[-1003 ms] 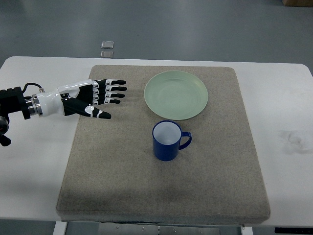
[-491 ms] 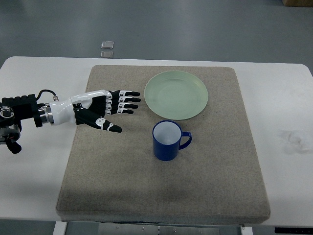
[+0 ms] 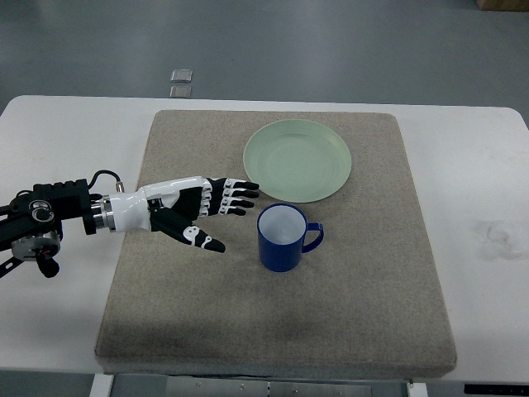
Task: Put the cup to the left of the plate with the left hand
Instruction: 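Wrap the left hand fingers around the blue mug body and grasp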
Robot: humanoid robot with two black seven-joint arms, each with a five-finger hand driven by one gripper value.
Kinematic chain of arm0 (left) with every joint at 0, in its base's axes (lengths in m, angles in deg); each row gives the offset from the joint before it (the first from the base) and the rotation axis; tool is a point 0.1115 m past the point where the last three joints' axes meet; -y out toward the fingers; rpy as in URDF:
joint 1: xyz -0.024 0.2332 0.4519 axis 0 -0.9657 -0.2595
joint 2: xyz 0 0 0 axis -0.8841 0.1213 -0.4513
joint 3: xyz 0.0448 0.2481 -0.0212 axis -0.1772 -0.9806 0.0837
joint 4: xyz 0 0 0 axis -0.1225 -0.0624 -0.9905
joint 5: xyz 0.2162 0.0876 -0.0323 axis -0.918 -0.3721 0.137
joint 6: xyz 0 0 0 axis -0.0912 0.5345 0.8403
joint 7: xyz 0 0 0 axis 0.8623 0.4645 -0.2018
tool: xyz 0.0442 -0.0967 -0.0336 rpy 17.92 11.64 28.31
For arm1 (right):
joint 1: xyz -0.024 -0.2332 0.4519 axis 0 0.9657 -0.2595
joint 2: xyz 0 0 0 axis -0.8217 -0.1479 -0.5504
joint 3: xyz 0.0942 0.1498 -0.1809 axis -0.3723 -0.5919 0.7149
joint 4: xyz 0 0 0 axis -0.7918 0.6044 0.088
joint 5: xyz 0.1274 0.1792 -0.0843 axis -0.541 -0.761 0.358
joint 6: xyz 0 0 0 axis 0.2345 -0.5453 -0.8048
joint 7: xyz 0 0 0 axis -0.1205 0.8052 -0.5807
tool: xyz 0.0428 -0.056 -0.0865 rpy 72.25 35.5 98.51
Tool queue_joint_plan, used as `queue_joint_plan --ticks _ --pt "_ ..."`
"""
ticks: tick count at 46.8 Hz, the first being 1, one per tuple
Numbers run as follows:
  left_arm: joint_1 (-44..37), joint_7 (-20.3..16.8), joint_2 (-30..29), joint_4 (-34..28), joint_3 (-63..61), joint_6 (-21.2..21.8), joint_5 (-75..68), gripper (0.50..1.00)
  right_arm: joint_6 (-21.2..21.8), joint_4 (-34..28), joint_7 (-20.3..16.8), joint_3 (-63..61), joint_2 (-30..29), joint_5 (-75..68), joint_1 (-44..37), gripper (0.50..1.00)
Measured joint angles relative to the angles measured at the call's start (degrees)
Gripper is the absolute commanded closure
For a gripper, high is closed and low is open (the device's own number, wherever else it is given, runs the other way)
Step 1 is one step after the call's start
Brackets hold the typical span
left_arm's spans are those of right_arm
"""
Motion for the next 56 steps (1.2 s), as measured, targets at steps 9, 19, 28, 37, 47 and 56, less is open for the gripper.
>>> queue_joint_plan --ticks 9,19,28,37,47,56 --pt "-0.47 0.0 3.27 -1.19 0.05 2.37 0.04 0.51 0.0 0.0 0.0 0.0 0.0 0.0 0.0 0.568" --pt "-0.46 0.0 5.93 -1.66 -0.1 4.58 -0.25 0.504 0.0 0.0 0.0 0.0 0.0 0.0 0.0 0.568" --pt "-0.45 0.0 7.08 -2.91 -0.17 4.7 -0.34 0.506 0.0 0.01 0.0 0.0 0.0 0.0 0.0 0.568" --pt "-0.49 0.0 8.69 -4.0 -0.35 4.82 -0.96 0.506 0.0 0.0 0.0 0.0 0.0 0.0 0.01 0.568" --pt "-0.52 0.0 9.45 -4.25 -0.49 4.85 -1.15 0.504 0.0 0.01 0.0 0.0 0.0 0.0 0.0 0.568" --pt "-0.46 0.07 11.11 -5.47 -0.5 5.89 -1.16 0.504 0.0 0.0 0.0 0.0 0.0 0.0 0.0 0.568"
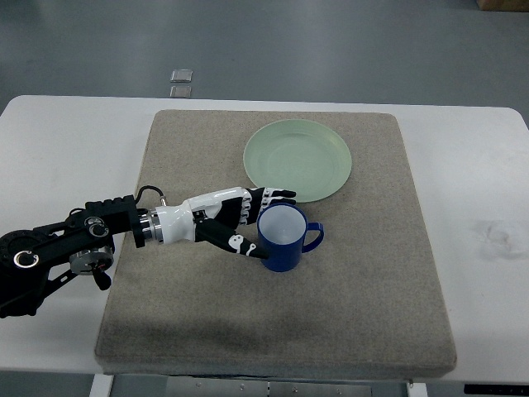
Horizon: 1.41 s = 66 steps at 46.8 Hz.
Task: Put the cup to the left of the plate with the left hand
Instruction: 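Wrap the left hand fingers around the blue mug body and grasp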
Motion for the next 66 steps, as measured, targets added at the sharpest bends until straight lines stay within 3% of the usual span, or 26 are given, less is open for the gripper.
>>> queue_joint_plan --ticks 35,66 --pt "0.11 0.28 2.88 -0.35 -0.25 0.69 0.0 0.508 0.0 -0.01 0.0 0.0 0.0 0.0 0.01 0.568" --pt "0.19 0.3 4.11 -1.08 -1.89 2.72 -1.23 0.6 0.0 -0.01 0.0 0.0 0.0 0.0 0.0 0.568"
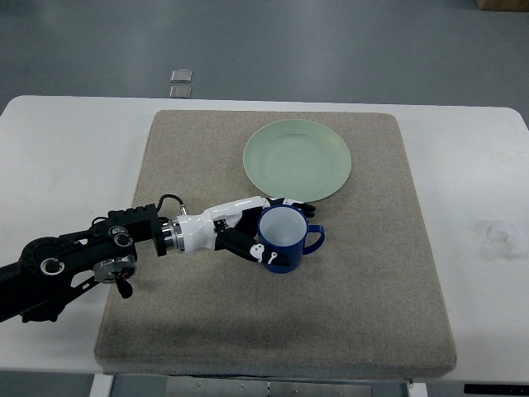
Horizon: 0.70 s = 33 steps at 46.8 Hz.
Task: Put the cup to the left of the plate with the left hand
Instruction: 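Wrap the left hand fingers around the blue mug body and grasp, then lift the mug and carry it past the plate toward the left arm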
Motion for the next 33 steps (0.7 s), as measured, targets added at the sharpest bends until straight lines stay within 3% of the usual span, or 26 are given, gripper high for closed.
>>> queue_joint_plan --ticks 6,10,13,23,33 --pt "0.0 -0.08 0.29 -0.41 0.05 0.01 -0.48 0.649 0.0 0.01 0.0 0.0 0.0 0.0 0.0 0.568" --pt "0.0 -0.09 0.37 -0.5 0.05 0.01 -0.53 0.722 0.0 0.0 0.0 0.0 0.0 0.0 0.0 0.568" --pt "0.0 -0.09 0.42 -0.51 0.05 0.07 -0.53 0.733 0.0 0.0 0.0 0.0 0.0 0.0 0.0 0.568" --pt "0.0 -0.34 0.48 -0.52 0.22 1.3 -0.38 0.906 0.0 -0.01 0.0 0.0 0.0 0.0 0.0 0.568" --pt "0.0 -1.06 0.48 -0.52 0.35 1.31 -0.35 1.0 0.0 -0.01 0.0 0.0 0.0 0.0 0.0 0.568"
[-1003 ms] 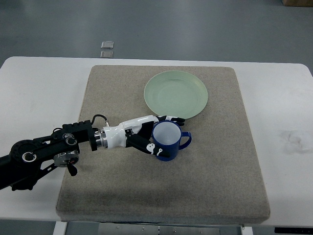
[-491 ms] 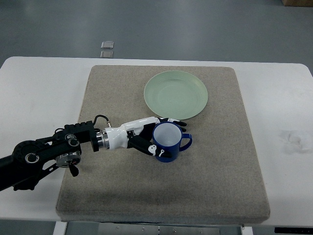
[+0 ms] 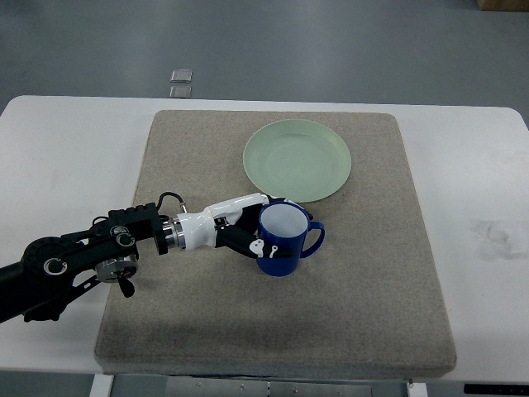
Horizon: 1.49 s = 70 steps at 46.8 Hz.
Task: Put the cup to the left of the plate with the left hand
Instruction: 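Lift the mug and carry it past the plate toward the left arm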
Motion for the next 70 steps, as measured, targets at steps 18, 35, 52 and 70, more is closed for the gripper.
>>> queue_joint_plan --ticks 18,35,52,70 --pt "0.06 -3.22 0.09 0.52 1.04 4.04 0.59 1.0 0.0 0.0 0.0 0.0 0.0 0.0 0.0 0.568" --pt "-0.07 -3.79 -0.08 0.5 6.48 10.52 0.84 1.0 0.0 0.0 0.0 0.0 0.0 0.0 -0.01 0.568" --pt "-0.27 -5.22 -1.09 0.01 6.89 18.13 0.96 1.0 0.0 0.0 0.0 0.0 0.0 0.0 0.0 0.568" --pt "-0.36 -5.29 -2.28 -7.04 10.64 19.91 4.86 1.0 0.0 0.01 0.0 0.0 0.0 0.0 0.0 0.568"
